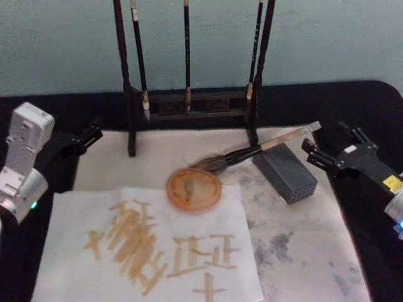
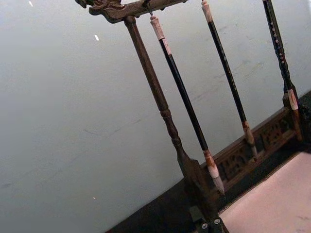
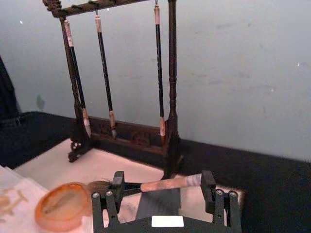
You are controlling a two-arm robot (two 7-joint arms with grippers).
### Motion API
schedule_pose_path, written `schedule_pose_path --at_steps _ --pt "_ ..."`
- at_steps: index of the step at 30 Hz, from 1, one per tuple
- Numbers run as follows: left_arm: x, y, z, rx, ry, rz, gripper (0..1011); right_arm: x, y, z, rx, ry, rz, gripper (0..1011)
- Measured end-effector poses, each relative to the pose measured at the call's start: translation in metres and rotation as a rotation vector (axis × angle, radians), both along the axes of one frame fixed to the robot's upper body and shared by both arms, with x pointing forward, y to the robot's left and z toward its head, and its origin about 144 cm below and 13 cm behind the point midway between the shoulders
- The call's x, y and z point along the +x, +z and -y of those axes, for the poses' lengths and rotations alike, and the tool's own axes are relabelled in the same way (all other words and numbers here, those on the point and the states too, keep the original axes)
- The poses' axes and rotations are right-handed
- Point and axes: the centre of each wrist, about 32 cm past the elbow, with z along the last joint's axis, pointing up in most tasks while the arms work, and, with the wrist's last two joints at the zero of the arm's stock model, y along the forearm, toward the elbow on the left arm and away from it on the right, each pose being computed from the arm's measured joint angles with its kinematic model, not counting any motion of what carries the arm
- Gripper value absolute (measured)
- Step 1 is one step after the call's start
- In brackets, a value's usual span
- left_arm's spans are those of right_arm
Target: Pick up the brush from the inkstone, write on the paper, then place the brush back to its original position.
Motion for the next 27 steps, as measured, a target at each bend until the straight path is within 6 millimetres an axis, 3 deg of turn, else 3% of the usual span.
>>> schedule_pose_path --at_steps 13,27 --pt "0.000 0.000 0.000 0.000 0.000 0.000 1002 0.001 -0.015 0.013 0.239 0.042 -0.138 1006" --pt "0.000 0.000 0.000 0.000 0.000 0.000 1002 0.015 -0.032 0.025 0.520 0.036 -0.339 1006"
